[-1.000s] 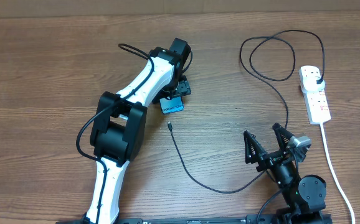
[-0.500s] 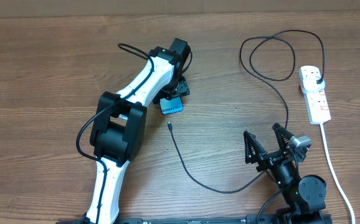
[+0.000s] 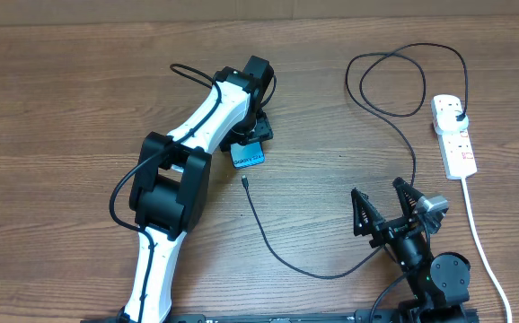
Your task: Plug charger to phone and switch on socket
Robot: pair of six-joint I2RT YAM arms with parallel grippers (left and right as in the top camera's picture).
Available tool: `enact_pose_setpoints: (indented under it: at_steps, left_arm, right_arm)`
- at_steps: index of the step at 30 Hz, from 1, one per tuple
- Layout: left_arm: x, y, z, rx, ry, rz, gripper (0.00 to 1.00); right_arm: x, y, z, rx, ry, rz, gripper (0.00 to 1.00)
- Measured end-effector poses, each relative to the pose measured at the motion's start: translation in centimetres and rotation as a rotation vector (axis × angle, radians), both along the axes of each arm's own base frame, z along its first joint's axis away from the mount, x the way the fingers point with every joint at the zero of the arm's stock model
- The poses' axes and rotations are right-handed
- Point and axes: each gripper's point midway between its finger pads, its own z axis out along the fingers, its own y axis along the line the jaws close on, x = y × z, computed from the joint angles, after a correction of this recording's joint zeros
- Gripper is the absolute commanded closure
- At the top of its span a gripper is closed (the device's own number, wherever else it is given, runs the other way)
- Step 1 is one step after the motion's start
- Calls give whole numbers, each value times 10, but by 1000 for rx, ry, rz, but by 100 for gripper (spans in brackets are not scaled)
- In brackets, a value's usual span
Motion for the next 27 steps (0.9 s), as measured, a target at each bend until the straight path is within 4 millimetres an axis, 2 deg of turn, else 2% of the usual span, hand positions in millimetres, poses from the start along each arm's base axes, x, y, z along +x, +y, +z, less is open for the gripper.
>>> enact_pose_setpoints:
  at_steps: [7,10,12,15,19,23,27]
  left_arm:
    - [-9,0,0,-5,47,0,56]
    - [-11,-1,1,-2,62,3,60]
    - [-13,0,1,1,81,3,65]
    - [-15,0,5,5,102,4,81]
    - [-11,-7,16,-24,100,4,95]
    - [-6,-16,25,-66,86,2,96]
    - [-8,-22,27,-104,101,3,96]
  right_arm:
    - [0,0,0,0,0,3,0]
    - [-3,8,1,58,16,48,0]
    - [-7,17,2,152,53,103,0]
    - [-14,30,4,292,119,190,0]
    - [-20,39,11,436,173,256,0]
    - [-23,43,11,529,231,283,0]
    - [-25,46,11,528,236,302,0]
